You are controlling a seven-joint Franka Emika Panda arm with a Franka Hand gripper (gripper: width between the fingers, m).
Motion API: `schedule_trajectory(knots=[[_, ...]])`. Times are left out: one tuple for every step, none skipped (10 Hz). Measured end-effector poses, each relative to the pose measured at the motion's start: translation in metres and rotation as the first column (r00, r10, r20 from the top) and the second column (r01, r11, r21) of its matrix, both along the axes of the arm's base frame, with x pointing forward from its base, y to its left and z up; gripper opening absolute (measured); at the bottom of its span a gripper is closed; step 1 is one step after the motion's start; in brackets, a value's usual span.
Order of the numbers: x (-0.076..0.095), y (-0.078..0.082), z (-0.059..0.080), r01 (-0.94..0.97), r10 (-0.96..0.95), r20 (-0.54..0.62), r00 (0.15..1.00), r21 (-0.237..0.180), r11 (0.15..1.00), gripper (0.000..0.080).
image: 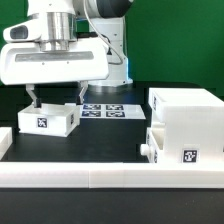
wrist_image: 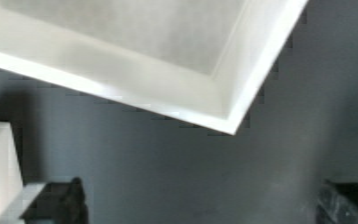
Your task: Assemble drawer
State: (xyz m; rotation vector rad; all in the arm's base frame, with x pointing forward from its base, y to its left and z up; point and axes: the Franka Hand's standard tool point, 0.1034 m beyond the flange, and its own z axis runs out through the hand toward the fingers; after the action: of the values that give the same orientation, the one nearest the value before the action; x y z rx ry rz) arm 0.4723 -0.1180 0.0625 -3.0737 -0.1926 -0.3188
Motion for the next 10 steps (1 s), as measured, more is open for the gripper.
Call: schedule_trajectory(knots=[[0.000,0.002,0.000,0.032,-0.032,0.000,0.999,0.006,0.999,0.0649],[-0.001,0.007,0.001,0.075,-0.075,0.000,0.997,0.010,0.997,0.0649],[-0.008,0.009,0.002,0.123,-0.123,-0.006,0.992,0.011,0.992,0.0649],[-0.013,0.020,0.002,0.177,-0.176,-0.014,0.984,0.014,0.984,0.0649],[-0.017,0.027,-0.003,0.193,-0.193,-0.027,0.981,0.011,0.981,0.0649],[-0.025,0.023,-0.010,0.200,-0.200,-0.038,0.979,0.004,0.980,0.0649],[-0.032,0.019,-0.017,0.215,-0.215,-0.021,0.976,-0.004,0.977,0.0649],[-0.033,0.020,-0.019,0.211,-0.211,-0.030,0.977,-0.002,0.977,0.0649],[-0.033,0.020,-0.018,0.211,-0.211,-0.029,0.977,-0.002,0.978,0.0649],[-0.033,0.021,-0.019,0.211,-0.211,-0.030,0.977,-0.002,0.978,0.0649]])
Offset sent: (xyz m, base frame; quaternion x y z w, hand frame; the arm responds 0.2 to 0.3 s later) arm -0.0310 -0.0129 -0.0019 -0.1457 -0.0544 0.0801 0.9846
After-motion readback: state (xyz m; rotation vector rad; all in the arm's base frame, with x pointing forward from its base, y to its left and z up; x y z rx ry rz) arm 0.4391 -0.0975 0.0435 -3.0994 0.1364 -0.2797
